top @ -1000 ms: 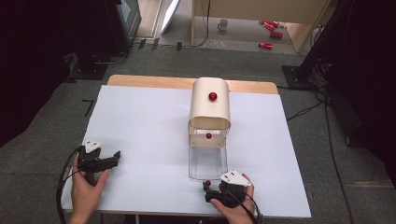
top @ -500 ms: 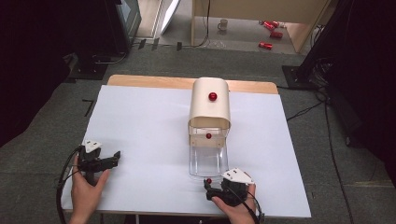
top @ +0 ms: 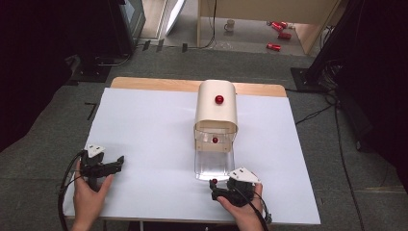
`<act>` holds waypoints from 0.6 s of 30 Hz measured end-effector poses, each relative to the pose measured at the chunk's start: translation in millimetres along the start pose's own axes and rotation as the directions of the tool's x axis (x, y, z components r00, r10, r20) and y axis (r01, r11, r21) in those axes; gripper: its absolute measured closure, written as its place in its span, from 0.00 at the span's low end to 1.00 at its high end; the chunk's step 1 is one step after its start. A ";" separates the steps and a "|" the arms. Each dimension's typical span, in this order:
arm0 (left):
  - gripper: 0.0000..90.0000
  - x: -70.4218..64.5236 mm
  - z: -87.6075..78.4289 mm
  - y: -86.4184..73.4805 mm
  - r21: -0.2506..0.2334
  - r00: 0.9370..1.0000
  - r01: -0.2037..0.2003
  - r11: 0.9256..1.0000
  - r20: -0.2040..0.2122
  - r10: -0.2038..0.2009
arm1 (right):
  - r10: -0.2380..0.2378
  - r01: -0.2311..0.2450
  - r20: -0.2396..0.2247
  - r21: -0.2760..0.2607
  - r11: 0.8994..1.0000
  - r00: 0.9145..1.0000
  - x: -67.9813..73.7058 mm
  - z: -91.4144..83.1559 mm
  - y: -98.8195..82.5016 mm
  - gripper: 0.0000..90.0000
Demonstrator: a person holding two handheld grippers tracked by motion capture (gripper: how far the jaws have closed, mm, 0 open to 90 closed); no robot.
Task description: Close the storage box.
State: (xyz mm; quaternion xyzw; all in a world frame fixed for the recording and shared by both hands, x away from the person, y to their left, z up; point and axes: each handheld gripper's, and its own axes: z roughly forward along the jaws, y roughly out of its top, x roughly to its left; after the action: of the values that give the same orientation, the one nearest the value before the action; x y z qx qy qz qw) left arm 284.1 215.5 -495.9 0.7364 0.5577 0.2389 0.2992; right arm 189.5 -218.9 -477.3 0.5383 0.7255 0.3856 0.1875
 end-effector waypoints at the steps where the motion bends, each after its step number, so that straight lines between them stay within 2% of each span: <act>1: 0.16 0.0 0.0 0.0 0.000 1.000 0.000 1.000 0.000 0.000 | -0.001 0.001 0.000 0.000 1.000 1.000 -0.3 1.0 1.0 0.12; 18: 0.16 0.0 0.0 0.0 0.000 1.000 0.000 1.000 0.000 0.000 | 0.008 -0.008 0.013 -0.004 1.000 1.000 -9.7 20.4 16.9 0.12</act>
State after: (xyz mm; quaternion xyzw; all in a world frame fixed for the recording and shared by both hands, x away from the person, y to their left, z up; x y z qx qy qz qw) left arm 284.1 215.5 -495.9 0.7364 0.5577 0.2388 0.2993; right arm 217.6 -218.5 -478.7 0.5434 0.7213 0.3843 0.1916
